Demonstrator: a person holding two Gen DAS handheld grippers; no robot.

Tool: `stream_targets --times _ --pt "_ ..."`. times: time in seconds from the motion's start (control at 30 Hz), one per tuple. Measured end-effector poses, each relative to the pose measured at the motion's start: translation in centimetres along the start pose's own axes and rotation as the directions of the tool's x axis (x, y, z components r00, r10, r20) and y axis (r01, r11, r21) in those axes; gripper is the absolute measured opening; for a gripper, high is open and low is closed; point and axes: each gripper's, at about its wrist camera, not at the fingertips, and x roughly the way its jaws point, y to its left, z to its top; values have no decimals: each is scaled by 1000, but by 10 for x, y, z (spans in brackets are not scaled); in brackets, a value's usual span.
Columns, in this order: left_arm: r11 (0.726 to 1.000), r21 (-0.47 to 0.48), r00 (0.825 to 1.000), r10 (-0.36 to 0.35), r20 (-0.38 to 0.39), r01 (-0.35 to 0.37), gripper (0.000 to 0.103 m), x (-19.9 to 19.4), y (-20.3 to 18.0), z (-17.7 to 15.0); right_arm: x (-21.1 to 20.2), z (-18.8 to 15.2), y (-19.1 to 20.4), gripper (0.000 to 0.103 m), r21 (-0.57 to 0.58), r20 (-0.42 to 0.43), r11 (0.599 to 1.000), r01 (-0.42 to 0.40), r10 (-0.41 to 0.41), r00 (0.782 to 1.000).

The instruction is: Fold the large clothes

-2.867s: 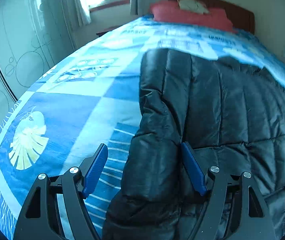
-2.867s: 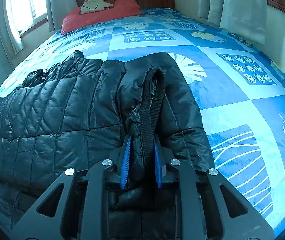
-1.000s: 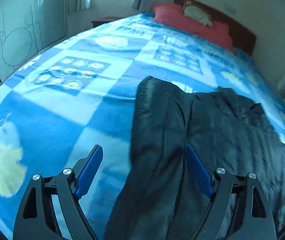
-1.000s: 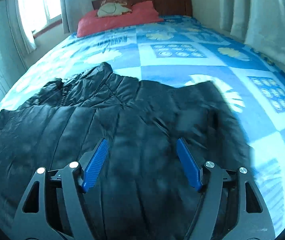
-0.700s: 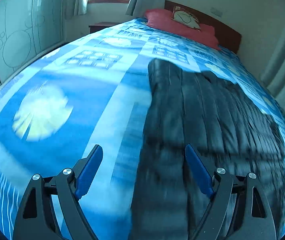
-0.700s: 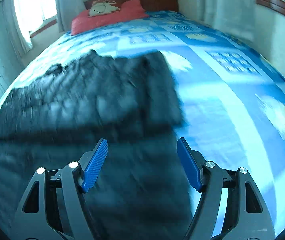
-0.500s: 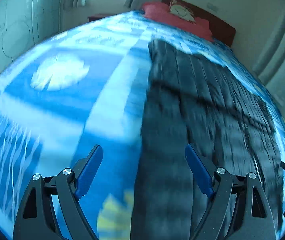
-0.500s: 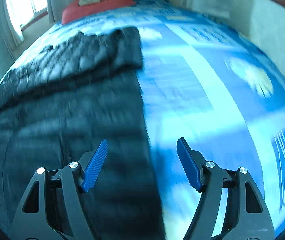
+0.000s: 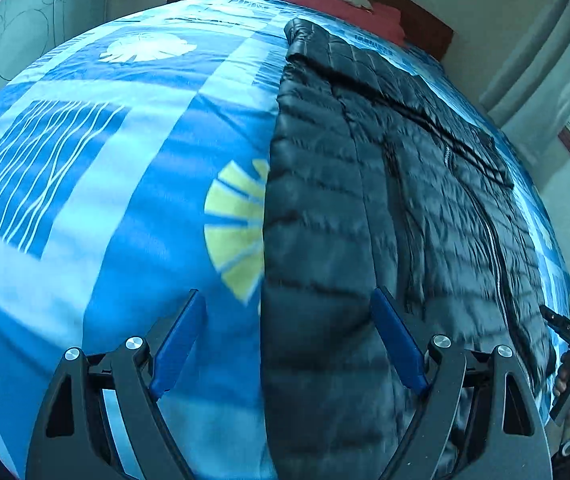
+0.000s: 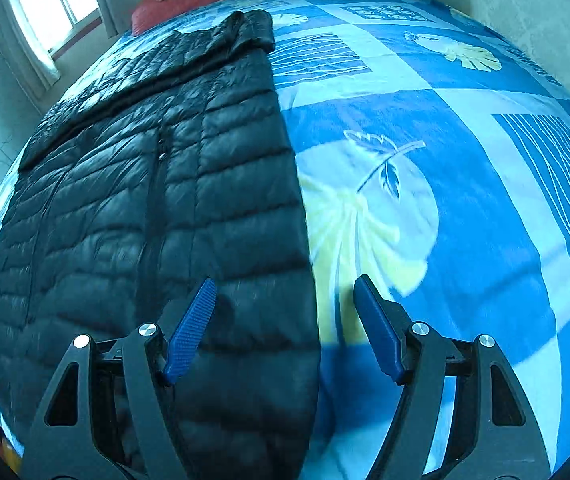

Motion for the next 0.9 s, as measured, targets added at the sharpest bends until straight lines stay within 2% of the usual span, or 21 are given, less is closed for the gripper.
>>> stream_targets --times 0.27,0.37,0.5,0.57,0.67,0.9 --pt "999 4 999 -45 -13 45 84 -13 -4 -26 -18 -28 0 71 6 5 999 -52 52 999" --pt "999 30 999 -41 -6 42 84 -16 -9 -33 -27 -41 4 71 -8 9 998 -60 60 998" --pt "996 29 996 -87 -16 87 83 -17 -11 -38 -31 -52 9 71 -20 2 997 -80 80 997" --pt "993 27 994 -110 -26 111 82 -17 -14 -41 -34 -58 10 65 -18 8 996 -85 86 996" --pt "993 51 994 -108 -19 109 81 -18 -19 -46 -36 -60 10 58 -10 10 995 -98 98 995" --pt "990 33 991 -136 -5 137 57 -22 -20 -51 -38 -62 14 37 2 9 990 -142 142 990"
